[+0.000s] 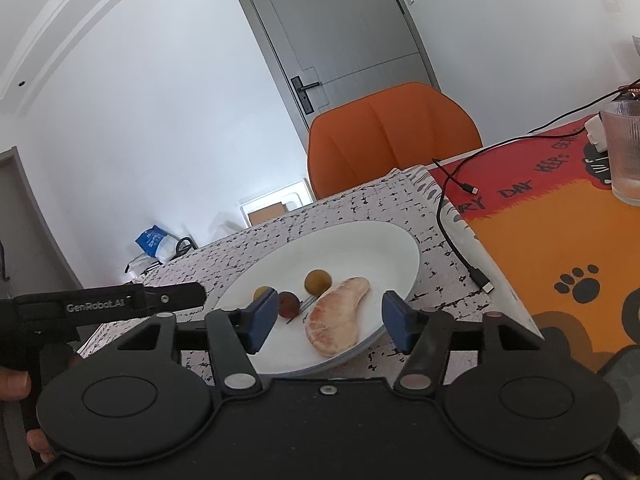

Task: Organize fruits
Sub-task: 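Carry the pomelo segment and dark red fruit onto the white plate and release both, then withdraw both open grippers from the plate back toward the remaining fruit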

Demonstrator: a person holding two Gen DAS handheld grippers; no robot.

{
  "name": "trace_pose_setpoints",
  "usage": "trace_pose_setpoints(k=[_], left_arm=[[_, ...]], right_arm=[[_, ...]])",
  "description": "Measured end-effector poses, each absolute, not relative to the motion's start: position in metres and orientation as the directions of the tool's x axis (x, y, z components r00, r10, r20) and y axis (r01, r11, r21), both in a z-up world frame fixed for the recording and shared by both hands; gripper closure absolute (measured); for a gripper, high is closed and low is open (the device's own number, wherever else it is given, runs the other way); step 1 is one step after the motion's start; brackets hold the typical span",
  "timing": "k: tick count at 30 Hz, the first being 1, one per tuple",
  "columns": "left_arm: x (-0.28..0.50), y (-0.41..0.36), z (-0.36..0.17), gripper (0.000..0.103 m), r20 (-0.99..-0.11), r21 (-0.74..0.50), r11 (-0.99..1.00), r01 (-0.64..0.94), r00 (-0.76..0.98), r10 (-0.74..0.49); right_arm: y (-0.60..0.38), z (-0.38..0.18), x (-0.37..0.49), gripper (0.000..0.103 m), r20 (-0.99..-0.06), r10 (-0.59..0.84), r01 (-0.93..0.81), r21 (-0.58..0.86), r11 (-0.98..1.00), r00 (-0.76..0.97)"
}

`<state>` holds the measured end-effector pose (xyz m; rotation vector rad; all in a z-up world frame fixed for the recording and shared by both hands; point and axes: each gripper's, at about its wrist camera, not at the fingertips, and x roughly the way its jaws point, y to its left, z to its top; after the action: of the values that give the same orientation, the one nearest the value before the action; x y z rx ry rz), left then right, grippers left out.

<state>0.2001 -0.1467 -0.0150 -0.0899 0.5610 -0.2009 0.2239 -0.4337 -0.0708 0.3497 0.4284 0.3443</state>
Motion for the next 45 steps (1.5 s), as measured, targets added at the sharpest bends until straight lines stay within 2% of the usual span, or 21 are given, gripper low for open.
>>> trace_pose_setpoints(k=[2, 4, 6, 8, 10, 12, 17, 45], left_arm=[[0.195, -0.139, -0.013, 0.037, -0.513, -0.130, 0.981, 0.145, 0.836, -0.192], [0.191, -0.130, -0.011, 0.030, -0.509, -0.138, 0.983, 0.123, 0.842, -0.177], [0.186, -0.122, -0.009, 0.020, -0.500, -0.142, 0.985, 0.095, 0.852, -0.154], [0.180, -0.116, -0.007, 0.016, -0.489, -0.133, 0.989, 0.070, 0.863, -0.127], [0.175, -0.109, -0.005, 0.014, -0.484, -0.127, 0.990, 0.056, 0.868, -0.112], [0.170, -0.103, -0.003, 0.012, -0.477, -0.131, 0.990, 0.053, 0.872, -0.110], [0.156, -0.090, 0.001, 0.008, -0.458, -0.125, 0.992, 0.034, 0.885, -0.088], [0.103, 0.015, 0.014, 0.008, -0.430, -0.203, 0.970, -0.137, 0.902, 0.037]], right_arm=[[-0.432, -0.071, 0.222, 0.040, -0.342, 0.392, -0.247, 0.397, 0.884, 0.854], [-0.430, -0.070, 0.220, 0.030, -0.343, 0.384, -0.242, 0.391, 0.888, 0.857], [-0.427, -0.068, 0.217, 0.027, -0.339, 0.382, -0.244, 0.384, 0.890, 0.860], [-0.425, -0.066, 0.215, 0.023, -0.337, 0.385, -0.248, 0.383, 0.890, 0.859], [-0.421, -0.063, 0.213, 0.009, -0.331, 0.386, -0.253, 0.378, 0.890, 0.861], [-0.419, -0.061, 0.210, 0.001, -0.319, 0.388, -0.260, 0.375, 0.890, 0.865], [-0.414, -0.056, 0.207, 0.000, -0.324, 0.397, -0.266, 0.381, 0.886, 0.858], [-0.348, -0.038, 0.195, 0.000, -0.347, 0.479, -0.367, 0.341, 0.865, 0.807]])
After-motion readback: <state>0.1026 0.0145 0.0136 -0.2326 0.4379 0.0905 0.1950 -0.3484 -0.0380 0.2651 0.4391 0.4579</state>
